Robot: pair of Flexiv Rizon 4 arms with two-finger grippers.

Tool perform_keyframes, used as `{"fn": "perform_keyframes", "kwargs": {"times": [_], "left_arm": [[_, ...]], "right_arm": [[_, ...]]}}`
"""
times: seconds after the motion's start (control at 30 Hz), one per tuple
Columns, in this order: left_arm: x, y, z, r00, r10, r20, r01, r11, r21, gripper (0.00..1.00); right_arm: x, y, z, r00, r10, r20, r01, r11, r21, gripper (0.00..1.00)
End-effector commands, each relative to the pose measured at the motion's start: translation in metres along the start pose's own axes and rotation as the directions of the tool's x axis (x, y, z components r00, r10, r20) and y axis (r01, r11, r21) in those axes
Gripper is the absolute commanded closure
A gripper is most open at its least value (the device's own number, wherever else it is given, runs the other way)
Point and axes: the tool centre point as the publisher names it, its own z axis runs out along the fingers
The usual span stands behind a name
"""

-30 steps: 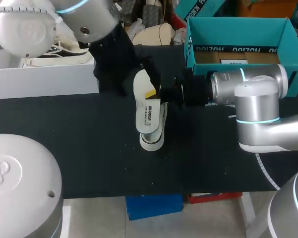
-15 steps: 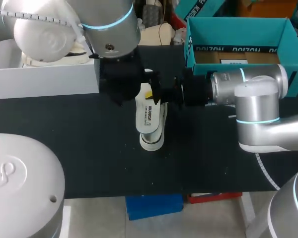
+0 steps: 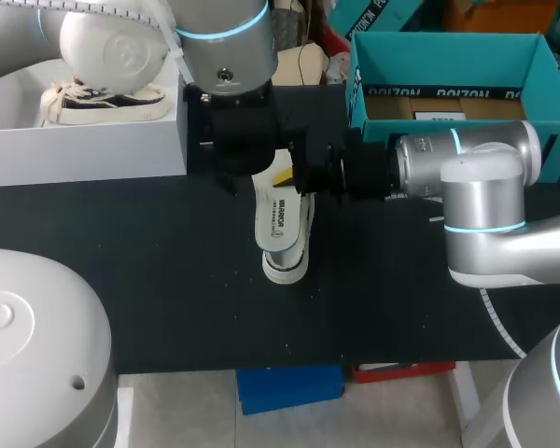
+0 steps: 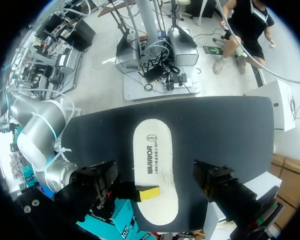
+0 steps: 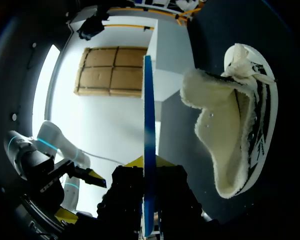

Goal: Take the shoe out of the shoebox, open the shoe tongue, remove and reinsert the insole, then place the shoe into the shoebox

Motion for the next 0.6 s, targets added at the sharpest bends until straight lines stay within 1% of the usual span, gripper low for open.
{"fn": "perform_keyframes", "kwargs": {"times": [0.03, 0.27, 0.6], "left_arm": [[-0.007, 0.016, -0.001, 0.999, -0.001, -0.032, 0.001, 1.0, 0.015, 0.0], [-0.008, 0.043, -0.001, 0.999, -0.004, -0.04, 0.004, 1.0, 0.018, 0.0], [-0.006, 0.091, 0.002, 0.999, -0.006, -0.05, 0.007, 1.0, 0.019, 0.0]], "right_arm": [[0.0, -0.001, 0.001, 1.0, 0.001, 0.002, -0.001, 1.0, -0.003, 1.0], [0.0, -0.001, 0.001, 1.0, 0.001, 0.002, -0.001, 1.0, -0.003, 1.0], [0.0, -0.001, 0.001, 1.0, 0.001, 0.002, -0.001, 1.0, -0.003, 1.0]]}}
